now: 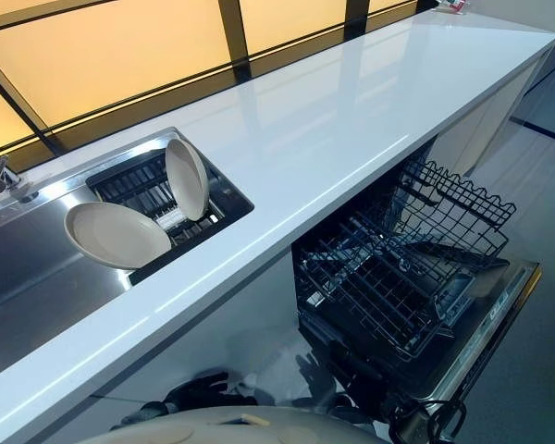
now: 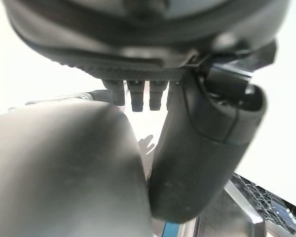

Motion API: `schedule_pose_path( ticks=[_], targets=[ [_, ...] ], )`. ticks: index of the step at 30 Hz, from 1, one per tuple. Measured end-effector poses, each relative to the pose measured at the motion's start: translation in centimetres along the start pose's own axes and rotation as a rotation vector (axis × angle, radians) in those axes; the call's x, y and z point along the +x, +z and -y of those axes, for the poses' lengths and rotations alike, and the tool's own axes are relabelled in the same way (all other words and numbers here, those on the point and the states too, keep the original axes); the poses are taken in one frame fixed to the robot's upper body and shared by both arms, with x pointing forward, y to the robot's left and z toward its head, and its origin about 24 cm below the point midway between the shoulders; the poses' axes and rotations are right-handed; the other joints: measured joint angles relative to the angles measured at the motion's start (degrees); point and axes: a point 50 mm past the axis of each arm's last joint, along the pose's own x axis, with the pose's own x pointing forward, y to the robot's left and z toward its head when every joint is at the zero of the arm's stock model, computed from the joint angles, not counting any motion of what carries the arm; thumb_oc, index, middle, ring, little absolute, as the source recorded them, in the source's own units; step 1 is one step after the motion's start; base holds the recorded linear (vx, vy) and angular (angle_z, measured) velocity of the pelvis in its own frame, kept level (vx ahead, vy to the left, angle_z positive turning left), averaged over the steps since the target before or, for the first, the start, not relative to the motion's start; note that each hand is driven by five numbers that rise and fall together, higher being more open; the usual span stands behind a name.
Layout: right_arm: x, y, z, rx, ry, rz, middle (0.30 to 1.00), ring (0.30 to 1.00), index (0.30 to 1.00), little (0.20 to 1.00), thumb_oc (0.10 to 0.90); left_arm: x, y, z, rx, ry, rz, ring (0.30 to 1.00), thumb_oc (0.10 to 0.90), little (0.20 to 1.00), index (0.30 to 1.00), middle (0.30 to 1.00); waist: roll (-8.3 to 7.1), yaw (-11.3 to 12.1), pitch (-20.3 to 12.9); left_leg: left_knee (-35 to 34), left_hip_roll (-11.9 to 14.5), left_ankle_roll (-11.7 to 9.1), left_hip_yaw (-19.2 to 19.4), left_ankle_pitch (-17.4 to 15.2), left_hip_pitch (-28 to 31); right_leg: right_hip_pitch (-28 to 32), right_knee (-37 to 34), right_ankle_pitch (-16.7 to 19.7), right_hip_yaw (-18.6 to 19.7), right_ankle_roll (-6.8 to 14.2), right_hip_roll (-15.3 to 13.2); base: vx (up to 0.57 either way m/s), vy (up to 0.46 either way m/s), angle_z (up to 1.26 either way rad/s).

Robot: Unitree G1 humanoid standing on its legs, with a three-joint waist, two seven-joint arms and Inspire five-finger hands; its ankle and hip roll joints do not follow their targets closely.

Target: Pick up plates and place into dishwasher.

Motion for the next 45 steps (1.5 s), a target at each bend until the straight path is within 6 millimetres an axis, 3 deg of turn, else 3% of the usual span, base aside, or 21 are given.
schedule_pose_path(
  ticks=[16, 22, 33, 38, 45],
  targets=[
    [0.1, -0.1, -0.1, 0.004, 0.000, 0.004, 0.900, 0.900, 0.900, 0.900, 0.800, 0.0, 0.0, 0.0, -0.035, -0.005, 0.019, 0.900, 0.800, 0.900, 0.900, 0.900, -0.25, 0.01, -0.25, 0.00, 0.00, -0.01, -0.04, 0.01, 0.10, 0.12, 0.00, 0.01, -0.02, -0.01, 0.00, 0.00, 0.000, 0.00],
    [0.0, -0.2, 0.0, 0.004, -0.001, 0.002, 0.900, 0.900, 0.900, 0.900, 0.800, -0.2, 0.8, -0.1, 0.061, 0.022, 0.109, 0.900, 0.800, 0.900, 0.900, 0.900, -0.27, 0.00, -0.49, 0.00, 0.00, -0.02, -0.05, 0.02, 0.18, 0.18, 0.00, 0.01, -0.04, -0.01, 0.00, -0.01, 0.005, 0.00],
    [0.1, -0.1, -0.1, 0.004, -0.018, -0.008, 0.900, 0.900, 0.900, 0.900, 0.800, -0.5, 4.0, 2.0, -0.205, -0.290, 0.278, 0.900, 0.800, 0.900, 0.900, 0.900, -0.26, 0.37, -0.49, 0.01, 0.00, -0.19, -0.16, 0.13, 0.13, 0.03, 0.00, 0.01, -0.12, -0.01, 0.00, 0.00, 0.001, 0.00],
    [0.2, 0.0, -0.2, -0.007, -0.025, -0.017, 0.900, 0.900, 0.900, 0.900, 0.800, -1.1, 5.8, 3.2, -0.198, -0.420, 0.363, 0.900, 0.800, 0.900, 0.900, 0.900, -0.24, 0.36, -0.47, 0.01, 0.01, -0.23, -0.16, 0.17, 0.21, 0.03, 0.00, 0.02, -0.11, 0.00, 0.01, 0.00, 0.000, 0.00],
    [0.3, 0.2, -0.5, -0.018, -0.026, -0.021, 0.900, 0.900, 0.900, 0.900, 0.800, -1.7, 7.3, 4.1, -0.156, -0.456, 0.432, 0.900, 0.800, 0.900, 0.900, 0.900, -0.08, 0.31, -0.18, 0.00, 0.05, -0.13, -0.18, 0.10, 0.22, 0.03, 0.00, 0.02, -0.10, 0.00, 0.03, 0.00, 0.000, 0.00]
  ],
)
